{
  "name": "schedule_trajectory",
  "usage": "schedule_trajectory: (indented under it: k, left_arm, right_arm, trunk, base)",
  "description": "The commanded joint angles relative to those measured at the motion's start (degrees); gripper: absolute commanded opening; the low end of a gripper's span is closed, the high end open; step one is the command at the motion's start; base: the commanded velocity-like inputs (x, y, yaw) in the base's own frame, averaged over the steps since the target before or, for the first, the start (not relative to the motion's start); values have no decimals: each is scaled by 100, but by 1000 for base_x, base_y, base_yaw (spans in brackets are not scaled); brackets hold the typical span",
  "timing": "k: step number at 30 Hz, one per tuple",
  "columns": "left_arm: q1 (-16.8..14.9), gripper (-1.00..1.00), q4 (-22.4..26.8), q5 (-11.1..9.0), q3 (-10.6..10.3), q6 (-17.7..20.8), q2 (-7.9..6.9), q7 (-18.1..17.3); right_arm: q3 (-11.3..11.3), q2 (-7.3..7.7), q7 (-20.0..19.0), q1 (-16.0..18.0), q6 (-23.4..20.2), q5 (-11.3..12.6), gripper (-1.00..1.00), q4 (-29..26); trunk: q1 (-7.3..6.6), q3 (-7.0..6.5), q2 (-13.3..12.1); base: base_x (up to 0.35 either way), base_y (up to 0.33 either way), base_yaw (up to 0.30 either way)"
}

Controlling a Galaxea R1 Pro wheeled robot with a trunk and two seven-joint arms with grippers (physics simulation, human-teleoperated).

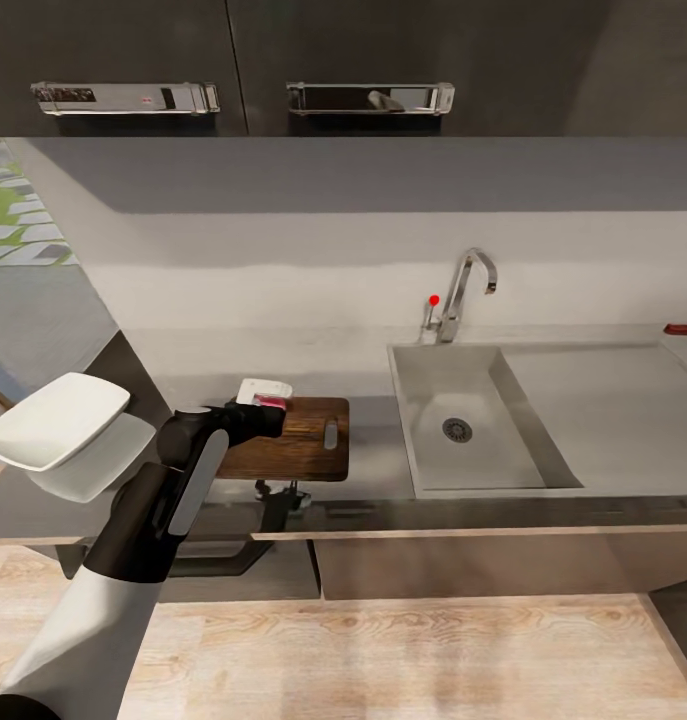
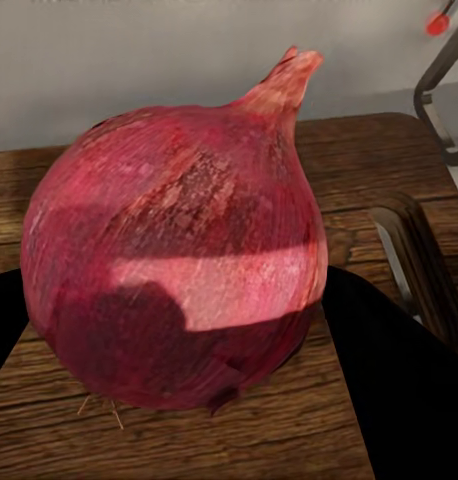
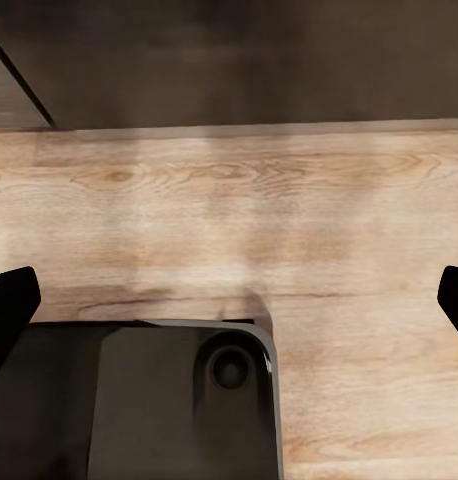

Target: In the kitchen, take the Vidalia onion out of the sink, dice it on the chopping board with the paring knife, put the diced onion into the bowl on the countertop, then place both the paring knife and the chopping board into the sink.

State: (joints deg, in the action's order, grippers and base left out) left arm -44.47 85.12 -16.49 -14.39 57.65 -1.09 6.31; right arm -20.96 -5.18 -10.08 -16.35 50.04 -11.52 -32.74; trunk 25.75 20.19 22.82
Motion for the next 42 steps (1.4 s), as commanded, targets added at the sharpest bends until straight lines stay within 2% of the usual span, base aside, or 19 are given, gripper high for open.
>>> schedule_trajectory:
  k: [1,18,28,42]
  left_arm:
    - [-4,-100,5,-60,-11,18,-6,55]
    - [5,-100,5,-56,-11,18,-7,55]
    - [7,-100,5,-58,-11,18,-116,55]
    - [94,-100,-11,-62,-11,18,-150,55]
  right_arm:
    - [-48,-10,-47,0,6,-31,100,-13]
    - [-48,-10,-47,0,3,-33,100,-13]
    - [-48,-9,-47,0,0,-34,100,-13]
    - [-48,-6,-47,0,2,-34,100,-13]
  trunk:
    - [3,9,10]
    - [3,44,10]
    - [3,44,10]
    - [3,44,10]
  base:
    - [0,0,0]
    - [0,0,0]
    - [0,0,0]
    - [0,0,0]
